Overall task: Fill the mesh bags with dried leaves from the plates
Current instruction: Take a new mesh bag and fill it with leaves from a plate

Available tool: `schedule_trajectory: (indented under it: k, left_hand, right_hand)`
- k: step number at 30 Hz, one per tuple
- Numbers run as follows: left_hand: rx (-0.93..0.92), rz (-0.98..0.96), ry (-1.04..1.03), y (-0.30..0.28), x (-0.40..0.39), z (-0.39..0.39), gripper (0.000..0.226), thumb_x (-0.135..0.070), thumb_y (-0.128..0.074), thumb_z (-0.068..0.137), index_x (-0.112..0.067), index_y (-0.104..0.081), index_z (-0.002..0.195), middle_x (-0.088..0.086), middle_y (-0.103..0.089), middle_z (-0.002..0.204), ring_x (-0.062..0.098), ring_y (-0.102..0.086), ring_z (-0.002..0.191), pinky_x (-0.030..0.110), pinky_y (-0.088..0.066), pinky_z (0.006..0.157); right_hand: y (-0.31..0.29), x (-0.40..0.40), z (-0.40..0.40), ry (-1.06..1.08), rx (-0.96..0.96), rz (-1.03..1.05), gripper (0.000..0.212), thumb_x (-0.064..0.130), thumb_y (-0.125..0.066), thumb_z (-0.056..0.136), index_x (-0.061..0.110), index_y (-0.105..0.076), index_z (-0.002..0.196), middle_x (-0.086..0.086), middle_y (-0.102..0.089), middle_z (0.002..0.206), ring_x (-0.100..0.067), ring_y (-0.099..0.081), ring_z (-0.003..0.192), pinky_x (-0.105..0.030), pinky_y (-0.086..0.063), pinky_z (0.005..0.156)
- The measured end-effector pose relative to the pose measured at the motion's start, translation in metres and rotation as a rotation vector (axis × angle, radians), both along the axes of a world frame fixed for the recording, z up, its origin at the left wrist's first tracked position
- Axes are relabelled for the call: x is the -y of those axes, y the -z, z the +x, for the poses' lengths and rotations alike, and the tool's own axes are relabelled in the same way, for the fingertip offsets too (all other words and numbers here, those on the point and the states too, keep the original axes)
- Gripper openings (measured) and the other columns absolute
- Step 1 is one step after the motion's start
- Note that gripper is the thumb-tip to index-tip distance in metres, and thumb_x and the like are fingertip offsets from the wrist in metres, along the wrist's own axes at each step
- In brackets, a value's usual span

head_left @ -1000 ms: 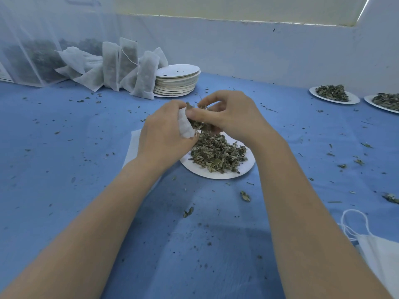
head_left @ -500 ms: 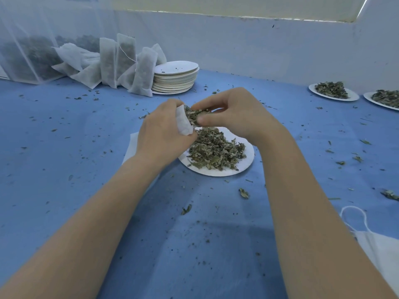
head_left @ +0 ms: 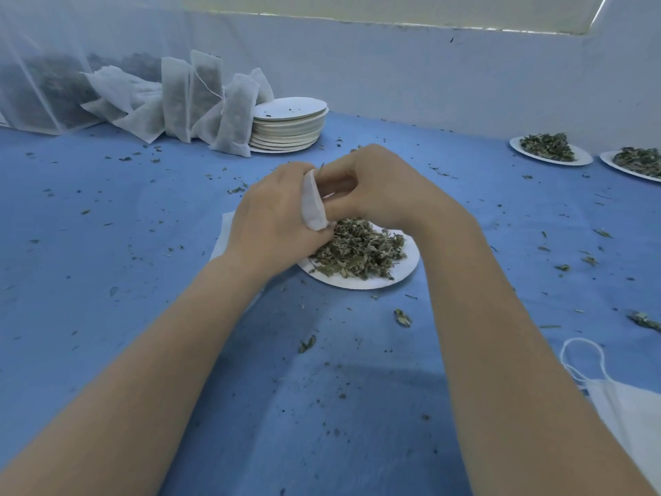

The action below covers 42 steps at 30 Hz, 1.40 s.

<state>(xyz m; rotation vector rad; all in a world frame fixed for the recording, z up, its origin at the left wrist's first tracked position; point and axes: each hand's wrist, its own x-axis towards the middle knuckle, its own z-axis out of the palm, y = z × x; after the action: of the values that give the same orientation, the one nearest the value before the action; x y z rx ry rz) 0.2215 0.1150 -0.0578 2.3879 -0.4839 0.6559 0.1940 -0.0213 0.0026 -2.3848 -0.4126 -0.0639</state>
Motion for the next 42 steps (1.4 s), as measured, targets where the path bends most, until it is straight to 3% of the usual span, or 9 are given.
schedule_trajectory:
  k: [4, 9, 15, 17, 20, 24, 29, 37, 42]
  left_hand:
    - [-0.007, -0.045, -0.019, -0.003, 0.001, -0.002, 0.047, -0.03, -0.072, 0.067, -0.018, -0.054, 0.109, -0.003, -0.059, 0.099, 0.019, -0.055, 0.094, 0.027, -0.039, 0.074]
    - [-0.022, -0.054, 0.003, -0.002, 0.002, -0.002, 0.052, -0.034, -0.07, 0.064, -0.018, -0.055, 0.111, -0.011, -0.054, 0.094, 0.014, -0.055, 0.092, 0.022, -0.038, 0.073]
    - [-0.105, 0.057, 0.088, -0.008, -0.016, 0.001, 0.067, -0.029, -0.08, 0.059, -0.021, -0.049, 0.118, -0.007, -0.056, 0.1, 0.021, -0.055, 0.091, 0.034, -0.045, 0.075]
    - [-0.116, 0.12, 0.061, -0.01, -0.021, 0.002, 0.062, -0.027, -0.076, 0.061, -0.02, -0.051, 0.117, -0.003, -0.057, 0.103, 0.024, -0.055, 0.092, 0.036, -0.045, 0.076]
    - [-0.128, 0.138, 0.009, -0.011, -0.03, 0.004, 0.054, -0.03, -0.07, 0.062, -0.019, -0.053, 0.112, 0.001, -0.057, 0.101, 0.026, -0.053, 0.089, 0.034, -0.042, 0.074]
    - [-0.147, 0.109, -0.029, -0.012, -0.041, 0.006, 0.046, -0.023, -0.069, 0.063, -0.017, -0.055, 0.106, 0.001, -0.055, 0.097, 0.025, -0.051, 0.087, 0.034, -0.041, 0.073]
    - [-0.151, 0.104, -0.023, -0.011, -0.043, 0.006, 0.044, -0.022, -0.069, 0.065, -0.015, -0.055, 0.105, 0.004, -0.057, 0.098, 0.026, -0.051, 0.087, 0.035, -0.042, 0.073]
    - [-0.162, 0.095, -0.036, -0.008, -0.046, 0.009, 0.042, -0.019, -0.071, 0.064, -0.016, -0.054, 0.102, 0.003, -0.056, 0.095, 0.025, -0.05, 0.084, 0.037, -0.043, 0.071]
    - [-0.19, 0.12, -0.037, -0.006, -0.047, 0.01, 0.041, -0.019, -0.071, 0.064, -0.02, -0.052, 0.1, 0.0, -0.052, 0.091, 0.024, -0.049, 0.083, 0.033, -0.039, 0.069]
  right_hand:
    - [0.003, -0.001, 0.002, 0.107, 0.066, 0.159, 0.013, 0.014, -0.074, 0.073, 0.024, -0.071, 0.081, 0.006, -0.071, 0.081, -0.002, -0.061, 0.062, -0.007, -0.043, 0.055]
    - [0.005, -0.014, 0.003, 0.078, 0.015, 0.015, 0.016, 0.008, -0.065, 0.071, 0.011, -0.073, 0.085, -0.006, -0.068, 0.079, -0.009, -0.052, 0.062, -0.025, -0.049, 0.061]
    - [0.004, 0.001, 0.001, 0.046, -0.054, 0.047, 0.027, -0.005, -0.054, 0.076, 0.001, -0.066, 0.099, -0.018, -0.065, 0.097, -0.008, -0.046, 0.053, -0.009, -0.034, 0.041]
    - [0.005, 0.004, 0.0, 0.052, -0.079, 0.079, 0.022, -0.005, -0.057, 0.078, 0.005, -0.065, 0.096, -0.016, -0.065, 0.095, -0.01, -0.052, 0.058, -0.01, -0.04, 0.045]
    - [0.005, 0.009, 0.001, 0.147, -0.067, 0.097, 0.011, 0.016, -0.07, 0.078, 0.019, -0.061, 0.084, 0.005, -0.06, 0.079, -0.007, -0.054, 0.063, -0.017, -0.042, 0.055]
    - [0.0, 0.014, 0.001, 0.204, -0.105, -0.166, 0.014, 0.035, -0.077, 0.07, 0.029, -0.067, 0.078, 0.012, -0.061, 0.081, -0.005, -0.056, 0.075, -0.02, -0.042, 0.059]
    - [0.004, -0.006, 0.0, 0.143, -0.278, -0.434, 0.039, 0.041, -0.087, 0.055, 0.034, -0.069, 0.089, 0.014, -0.06, 0.086, -0.011, -0.06, 0.086, -0.031, -0.052, 0.077]
    - [0.016, -0.004, 0.007, 0.151, -0.131, -0.405, 0.022, 0.018, -0.079, 0.066, 0.03, -0.074, 0.083, 0.01, -0.064, 0.078, -0.014, -0.063, 0.075, -0.024, -0.049, 0.06]
    - [0.004, 0.02, 0.001, 0.201, -0.013, -0.196, 0.016, 0.019, -0.076, 0.069, 0.033, -0.073, 0.076, 0.014, -0.062, 0.064, -0.006, -0.056, 0.061, -0.012, -0.042, 0.043]
